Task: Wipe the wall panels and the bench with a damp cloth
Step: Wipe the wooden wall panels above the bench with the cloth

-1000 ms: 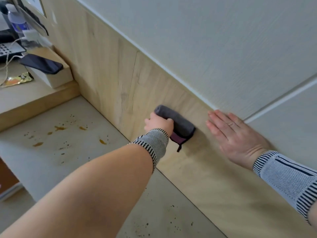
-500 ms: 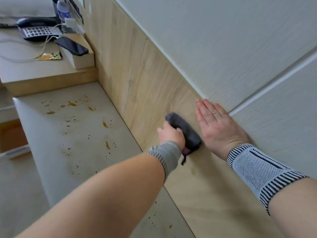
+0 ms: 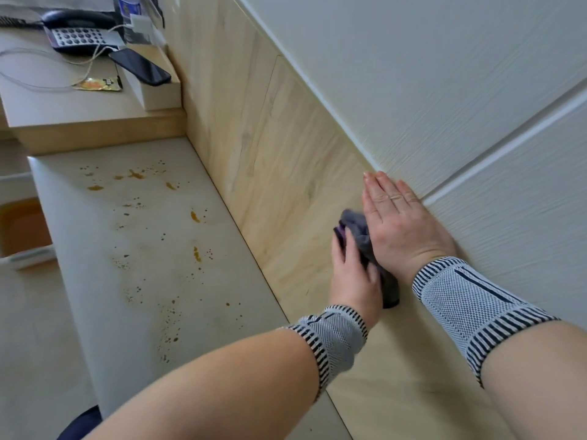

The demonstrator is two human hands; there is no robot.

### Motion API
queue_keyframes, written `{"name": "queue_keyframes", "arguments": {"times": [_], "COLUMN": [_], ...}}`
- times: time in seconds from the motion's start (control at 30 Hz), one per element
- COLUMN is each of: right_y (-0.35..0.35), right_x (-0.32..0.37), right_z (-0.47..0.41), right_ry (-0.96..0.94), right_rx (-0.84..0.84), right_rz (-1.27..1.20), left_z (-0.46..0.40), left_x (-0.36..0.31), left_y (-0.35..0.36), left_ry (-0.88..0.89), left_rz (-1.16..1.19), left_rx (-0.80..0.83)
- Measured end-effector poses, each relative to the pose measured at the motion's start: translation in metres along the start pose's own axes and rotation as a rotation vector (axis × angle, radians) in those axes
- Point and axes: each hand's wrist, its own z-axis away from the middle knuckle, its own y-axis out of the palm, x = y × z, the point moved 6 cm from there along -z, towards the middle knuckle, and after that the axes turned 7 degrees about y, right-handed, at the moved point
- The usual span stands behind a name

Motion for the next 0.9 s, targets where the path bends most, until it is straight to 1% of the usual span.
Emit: {"name": "queue_keyframes", "arguments": {"times": [0.07, 0.1, 0.13, 0.17, 0.23, 0.27, 0.3, 0.33, 0.37, 0.4, 0.43, 0.5, 0.6, 0.67, 0.7, 0.73, 0.77, 0.83, 0.87, 0.9], "right_y": [-0.002, -0.003, -0.003, -0.003, -0.003, -0.003, -0.003, -0.002, -0.002, 0.000, 0.001, -0.001, -0.003, -0.004, -0.002, -0.001, -0.001, -0.003, -0.004, -0.003], "right_x": [0.000, -0.001, 0.000, 0.001, 0.002, 0.002, 0.002, 0.002, 0.001, 0.001, 0.001, 0.001, 0.001, 0.000, 0.000, 0.001, 0.000, 0.001, 0.002, 0.003], "right_z": [0.000, -0.001, -0.001, -0.001, -0.001, -0.001, -0.001, -0.001, -0.001, -0.001, -0.001, -0.001, -0.001, -0.003, -0.003, -0.003, -0.002, -0.003, -0.003, -0.003], "right_ry": [0.009, 0.010, 0.014, 0.014, 0.010, 0.012, 0.010, 0.008, 0.008, 0.012, 0.016, 0.024, 0.038, 0.056, 0.062, 0.061, 0.064, 0.068, 0.057, 0.044], "right_rx": [-0.017, -0.025, -0.026, -0.030, -0.033, -0.028, -0.020, -0.021, -0.014, 0.004, 0.021, 0.035, 0.053, 0.045, 0.044, 0.031, 0.020, 0.030, 0.035, 0.036], "right_rz": [-0.020, -0.026, -0.032, -0.034, -0.027, -0.025, -0.023, -0.021, -0.020, -0.021, -0.024, -0.030, -0.022, -0.030, -0.039, -0.041, -0.037, -0.023, -0.020, -0.018], "left_z": [-0.019, -0.033, -0.047, -0.059, -0.074, -0.073, -0.066, -0.056, -0.044, -0.031, -0.020, -0.008, -0.022, -0.044, -0.055, -0.064, -0.073, -0.081, -0.077, -0.067], "left_x": [-0.014, -0.020, -0.021, -0.019, -0.001, 0.013, 0.028, 0.042, 0.053, 0.060, 0.060, 0.044, -0.002, -0.026, -0.030, -0.028, -0.021, 0.011, 0.027, 0.041], "left_y": [-0.013, -0.022, -0.034, -0.045, -0.057, -0.057, -0.053, -0.047, -0.040, -0.033, -0.026, -0.017, -0.022, -0.033, -0.040, -0.047, -0.052, -0.059, -0.057, -0.052], "left_ry": [0.095, 0.117, 0.104, 0.045, -0.180, -0.308, -0.416, -0.484, -0.510, -0.499, -0.448, -0.286, -0.039, 0.053, 0.065, 0.046, -0.009, -0.257, -0.372, -0.437], "left_rz": [-0.034, -0.076, -0.107, -0.109, -0.128, -0.178, -0.240, -0.281, -0.300, -0.306, -0.306, -0.315, -0.293, -0.226, -0.210, -0.211, -0.212, -0.219, -0.231, -0.254], "left_rx": [0.000, -0.031, -0.081, -0.138, -0.208, -0.199, -0.156, -0.104, -0.053, -0.006, 0.039, 0.065, -0.053, -0.116, -0.134, -0.151, -0.172, -0.195, -0.169, -0.126]}}
